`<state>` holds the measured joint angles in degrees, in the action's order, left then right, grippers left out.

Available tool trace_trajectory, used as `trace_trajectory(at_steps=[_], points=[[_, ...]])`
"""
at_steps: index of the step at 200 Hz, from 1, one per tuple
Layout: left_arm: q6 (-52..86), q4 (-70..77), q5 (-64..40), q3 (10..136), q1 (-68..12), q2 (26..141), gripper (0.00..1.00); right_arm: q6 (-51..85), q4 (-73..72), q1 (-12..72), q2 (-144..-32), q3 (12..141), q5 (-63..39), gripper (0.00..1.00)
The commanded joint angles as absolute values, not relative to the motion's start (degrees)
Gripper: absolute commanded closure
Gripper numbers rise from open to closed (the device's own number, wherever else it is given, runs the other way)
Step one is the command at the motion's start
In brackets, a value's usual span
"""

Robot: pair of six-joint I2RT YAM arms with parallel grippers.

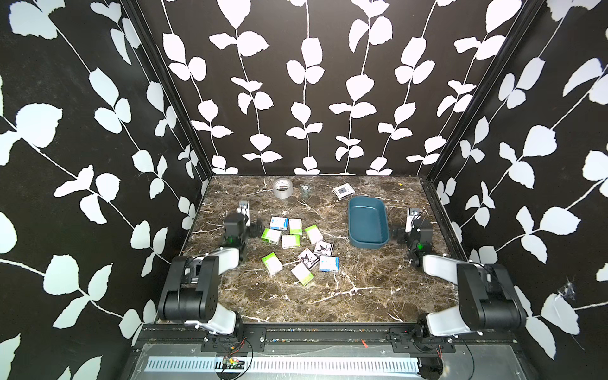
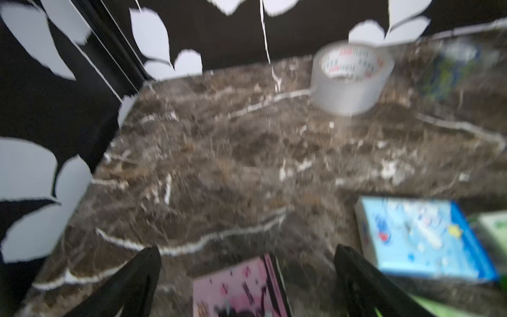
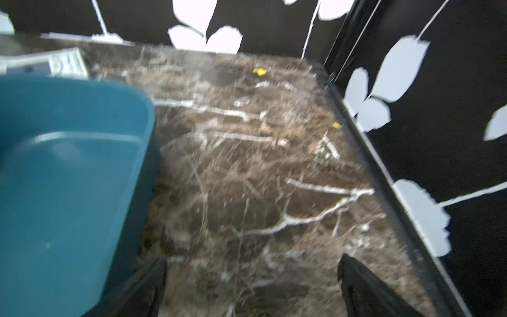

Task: Put the pocket tissues into the storage box
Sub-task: Pick up the pocket tissues from the center of the board.

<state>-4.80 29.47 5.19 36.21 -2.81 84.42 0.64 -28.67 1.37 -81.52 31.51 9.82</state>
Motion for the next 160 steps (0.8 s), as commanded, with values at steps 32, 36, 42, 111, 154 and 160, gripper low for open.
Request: trace_trajectory(at_steps=[32, 36, 42, 111, 154, 160], points=[[1.5, 10.72, 1.81, 49.66, -2.61, 77.32, 0.01, 0.82, 0.09, 6.9, -74.58, 51.97, 15.67, 0.01], [1.58, 9.75, 0.82, 50.44, -2.64, 77.16, 0.01, 1.1, 2.94, 7.48, -74.83, 54.13, 15.34, 0.01], [1.58, 9.29, -0.77, 51.38, -2.64, 76.73, 0.01, 1.09, 6.54, 8.63, -75.11, 56.92, 14.83, 0.0], [9.72, 5.65, -10.97, 56.69, -3.2, 76.17, 0.01, 7.05, 20.46, 28.36, -87.35, 76.8, 8.36, 0.01], [9.57, 3.38, -14.38, 58.43, -4.86, 77.4, 0.01, 8.06, 26.25, 37.25, -101.4, 88.2, 4.16, 0.01], [9.65, 3.01, -14.94, 58.62, -5.04, 77.75, 0.01, 8.47, 26.93, 37.83, -102.92, 89.5, 2.52, 0.01]])
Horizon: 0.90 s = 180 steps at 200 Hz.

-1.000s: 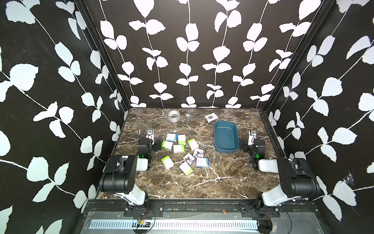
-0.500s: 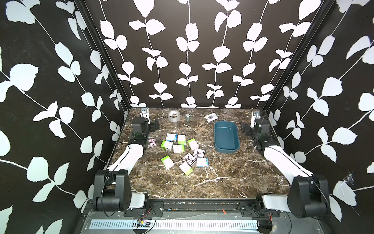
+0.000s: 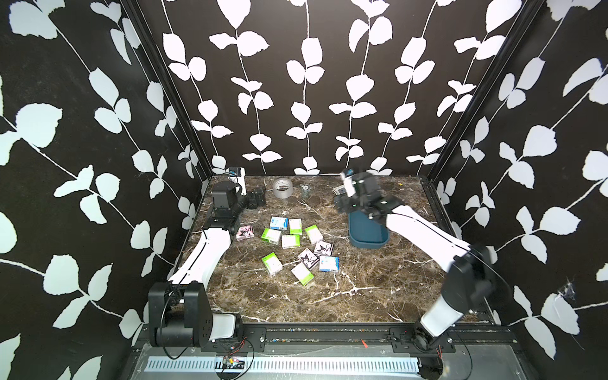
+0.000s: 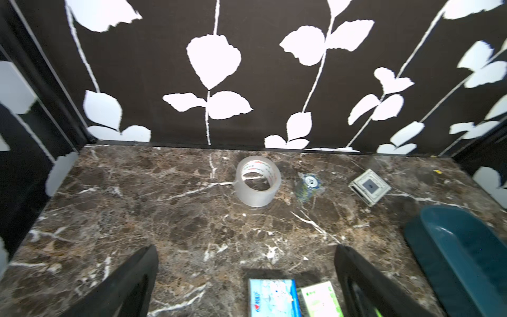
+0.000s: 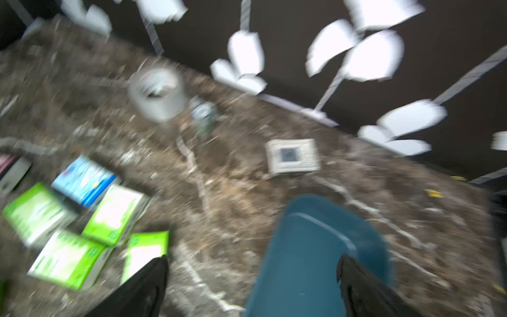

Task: Put the pocket tissues into the storage box
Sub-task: Pick up the pocket tissues from the center of the board.

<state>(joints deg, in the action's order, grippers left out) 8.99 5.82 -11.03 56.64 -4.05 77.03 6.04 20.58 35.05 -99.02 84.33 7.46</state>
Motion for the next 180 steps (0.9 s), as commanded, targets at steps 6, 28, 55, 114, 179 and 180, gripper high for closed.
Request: trace_trajectory(at_steps=[6, 28, 55, 114, 179, 180], points=[[9.88, 3.05, -15.71, 58.61, -5.27, 78.02, 0.01, 8.72, 27.83, 38.17, -104.45, 91.15, 0.45, 0.02], [12.15, 5.61, -20.02, 57.33, -5.94, 78.62, 0.01, 9.94, 31.14, 39.54, -110.38, 96.2, -5.23, 0.04], [16.03, 13.86, -27.13, 54.4, -6.15, 79.46, 0.01, 13.29, 31.14, 39.73, -115.81, 98.62, -12.33, 0.1], [16.75, 15.81, -39.81, 56.26, -6.23, 82.22, 0.01, 15.01, 39.78, 39.73, -124.2, 106.01, -15.44, 0.19], [12.67, 10.04, -39.77, 57.01, -6.19, 80.43, 0.01, 16.55, 41.11, 39.64, -128.22, 107.96, -12.67, 0.24], [12.66, 9.98, -39.75, 57.03, -6.22, 80.42, 0.01, 16.58, 41.17, 39.64, -128.31, 107.99, -12.71, 0.24]])
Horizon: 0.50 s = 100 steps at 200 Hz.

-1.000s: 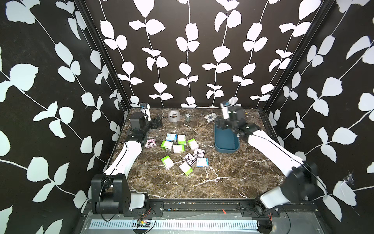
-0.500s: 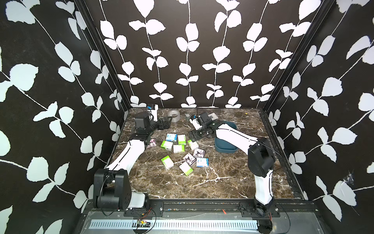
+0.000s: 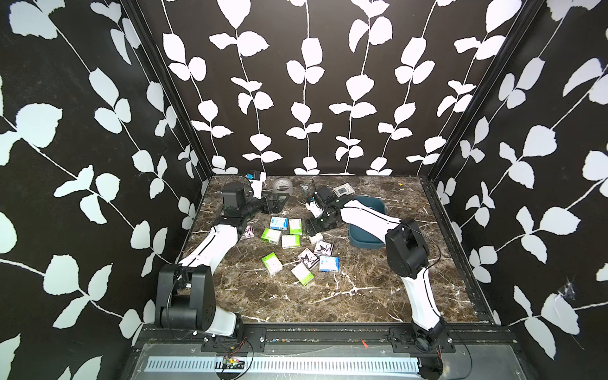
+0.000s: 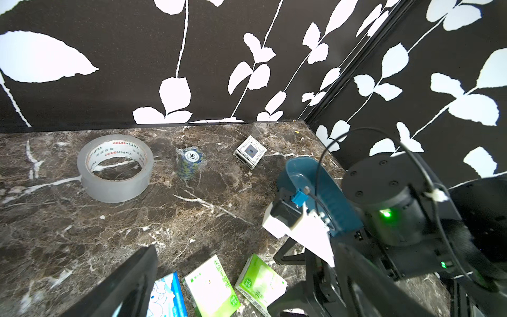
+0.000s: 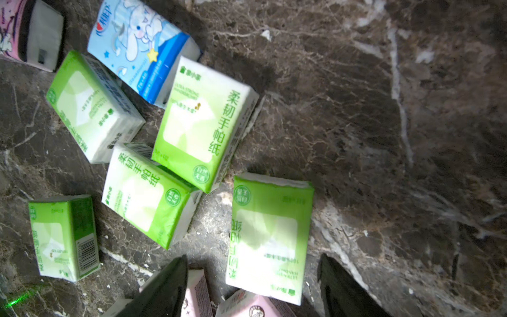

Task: Put the pocket tissues into the storage box
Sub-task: Pick up the pocket tissues from the center of the board.

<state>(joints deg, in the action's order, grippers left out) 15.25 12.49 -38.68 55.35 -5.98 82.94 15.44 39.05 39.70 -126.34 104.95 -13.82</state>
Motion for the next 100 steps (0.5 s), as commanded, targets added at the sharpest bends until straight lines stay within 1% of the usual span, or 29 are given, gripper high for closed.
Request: trace_trajectory(at_steps=[1, 100], points=[[12.66, 9.87, -39.74, 57.03, -6.23, 80.42, 0.01, 16.55, 41.19, 39.64, -128.36, 108.0, -12.64, 0.24], [12.74, 9.56, -38.69, 56.73, -6.23, 79.72, 0.01, 17.22, 43.33, 39.79, -131.48, 109.07, -10.72, 0.28]])
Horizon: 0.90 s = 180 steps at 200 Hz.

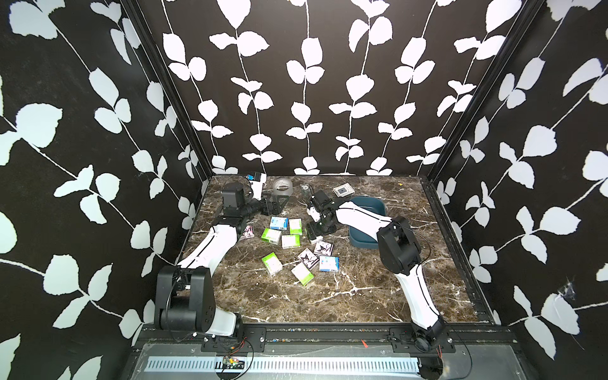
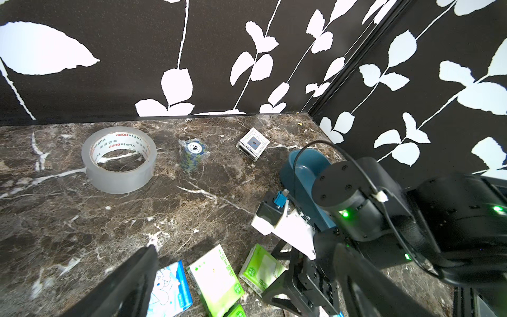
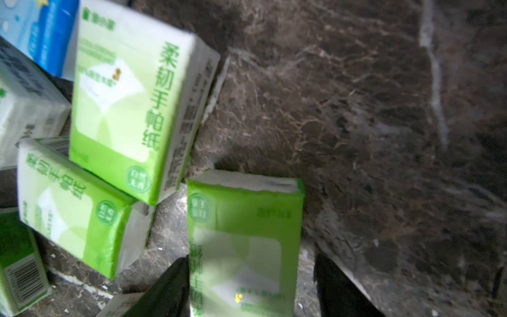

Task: Put the pocket tissues into the storage box
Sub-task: Pick up the pocket tissues from the center of the board.

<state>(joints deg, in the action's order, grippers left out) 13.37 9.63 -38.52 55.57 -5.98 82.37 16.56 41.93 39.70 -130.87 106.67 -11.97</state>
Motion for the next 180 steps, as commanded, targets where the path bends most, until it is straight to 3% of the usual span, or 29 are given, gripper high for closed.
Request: trace_trajectory(at_steps=[1, 28, 99, 180], points=[[12.74, 9.52, -38.68, 56.76, -6.24, 79.72, 0.01, 17.18, 43.33, 39.8, -131.48, 109.07, -10.68, 0.28], [12.6, 9.57, -38.28, 56.88, -6.23, 79.5, 0.01, 16.61, 44.4, 40.2, -131.64, 109.64, -8.84, 0.31], [13.0, 9.67, -37.89, 57.04, -6.24, 79.29, 0.01, 15.79, 45.65, 40.57, -131.92, 110.63, -6.42, 0.57], [13.87, 9.75, -37.84, 58.44, -6.19, 79.63, 0.01, 17.86, 41.2, 38.18, -127.62, 110.57, -10.33, 0.63]])
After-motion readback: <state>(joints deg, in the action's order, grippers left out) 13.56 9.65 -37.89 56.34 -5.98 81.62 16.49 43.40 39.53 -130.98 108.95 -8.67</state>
